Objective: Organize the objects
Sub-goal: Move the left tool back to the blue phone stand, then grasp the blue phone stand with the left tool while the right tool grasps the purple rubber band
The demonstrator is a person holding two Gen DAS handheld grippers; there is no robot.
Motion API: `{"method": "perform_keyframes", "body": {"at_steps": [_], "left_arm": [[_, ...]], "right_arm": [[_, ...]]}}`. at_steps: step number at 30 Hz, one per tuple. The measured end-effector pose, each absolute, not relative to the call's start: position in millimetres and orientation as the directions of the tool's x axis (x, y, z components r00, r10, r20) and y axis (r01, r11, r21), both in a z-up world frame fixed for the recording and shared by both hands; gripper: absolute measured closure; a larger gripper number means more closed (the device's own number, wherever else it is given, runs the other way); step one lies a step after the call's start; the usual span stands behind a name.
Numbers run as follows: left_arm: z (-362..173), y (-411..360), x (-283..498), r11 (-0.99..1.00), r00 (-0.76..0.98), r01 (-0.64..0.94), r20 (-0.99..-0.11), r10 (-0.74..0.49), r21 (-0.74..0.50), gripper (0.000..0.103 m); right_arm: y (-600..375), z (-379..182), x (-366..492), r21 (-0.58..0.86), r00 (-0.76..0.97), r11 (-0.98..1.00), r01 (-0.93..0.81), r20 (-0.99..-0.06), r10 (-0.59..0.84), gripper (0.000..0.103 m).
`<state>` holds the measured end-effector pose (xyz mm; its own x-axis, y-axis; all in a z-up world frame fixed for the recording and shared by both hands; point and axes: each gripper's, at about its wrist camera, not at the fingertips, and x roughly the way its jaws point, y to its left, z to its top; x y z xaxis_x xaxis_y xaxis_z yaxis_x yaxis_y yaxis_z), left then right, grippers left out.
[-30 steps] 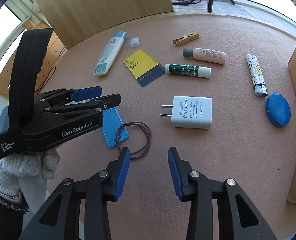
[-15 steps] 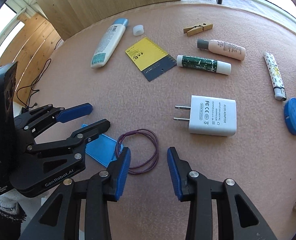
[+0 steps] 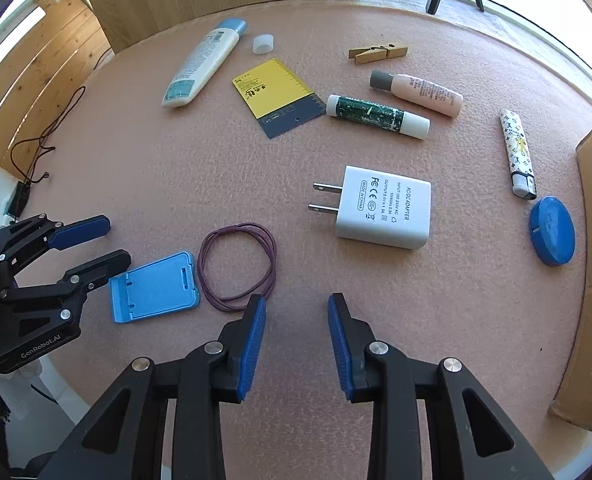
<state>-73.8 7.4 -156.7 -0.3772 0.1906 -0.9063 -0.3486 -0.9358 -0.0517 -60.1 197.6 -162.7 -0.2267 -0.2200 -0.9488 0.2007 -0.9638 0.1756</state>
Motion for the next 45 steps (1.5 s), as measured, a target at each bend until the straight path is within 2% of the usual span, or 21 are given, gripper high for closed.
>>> {"method": "perform_keyframes", "body": {"at_steps": [2, 4, 6, 12, 19, 22, 24, 26, 31, 33, 38, 45], "left_arm": [[-148, 5, -68, -0.934, -0.386, -0.351, -0.898, 0.21, -0.067, 0.056], [-142, 7, -61, -0.925, -0.385, -0.371, -0.892, 0.238, -0.086, 0.048], [-140, 14, -58, -0.911, -0.369, -0.4, -0.893, 0.258, -0.098, 0.034], [-151, 39, -56, -0.873, -0.335, -0.485, -0.909, 0.246, -0.057, 0.033], [-166, 47, -63, -0.868, -0.33, -0.495, -0.914, 0.235, -0.044, 0.034], [-165, 45, -68, -0.885, -0.346, -0.463, -0.909, 0.231, -0.048, 0.042], [-163, 40, -73, -0.9, -0.358, -0.432, -0.907, 0.222, -0.05, 0.058], [-162, 32, -77, -0.912, -0.36, -0.404, -0.904, 0.229, -0.071, 0.062], [-163, 25, -82, -0.928, -0.378, -0.363, -0.897, 0.229, -0.084, 0.063], [-162, 22, -81, -0.935, -0.383, -0.34, -0.892, 0.238, -0.104, 0.063], [-162, 11, -70, -0.949, -0.388, -0.276, -0.886, 0.256, -0.154, 0.063], [-162, -6, -53, -0.954, -0.379, -0.199, -0.88, 0.287, -0.226, 0.063]], "right_arm": [[204, -160, -59, 0.199, -0.247, -0.965, 0.172, -0.939, -0.238, 0.071], [204, -158, -61, 0.199, -0.27, -0.968, 0.152, -0.934, -0.234, 0.07], [202, -160, -65, 0.2, -0.275, -0.969, 0.142, -0.933, -0.233, 0.069], [187, -165, -71, 0.165, -0.287, -0.975, 0.149, -0.936, -0.203, 0.068], [179, -166, -71, 0.115, -0.296, -0.978, 0.173, -0.941, -0.163, 0.068], [173, -166, -68, 0.07, -0.306, -0.977, 0.202, -0.943, -0.131, 0.068], [170, -167, -68, 0.053, -0.312, -0.976, 0.209, -0.943, -0.118, 0.067], [165, -167, -68, 0.032, -0.314, -0.974, 0.224, -0.944, -0.103, 0.066], [154, -167, -68, -0.014, -0.343, -0.963, 0.27, -0.936, -0.083, 0.069], [152, -166, -68, -0.003, -0.348, -0.958, 0.286, -0.932, -0.101, 0.075], [156, -166, -65, 0.053, -0.333, -0.959, 0.277, -0.931, -0.148, 0.1], [185, -156, -50, 0.143, -0.331, -0.968, 0.205, -0.921, -0.206, 0.101]]}}
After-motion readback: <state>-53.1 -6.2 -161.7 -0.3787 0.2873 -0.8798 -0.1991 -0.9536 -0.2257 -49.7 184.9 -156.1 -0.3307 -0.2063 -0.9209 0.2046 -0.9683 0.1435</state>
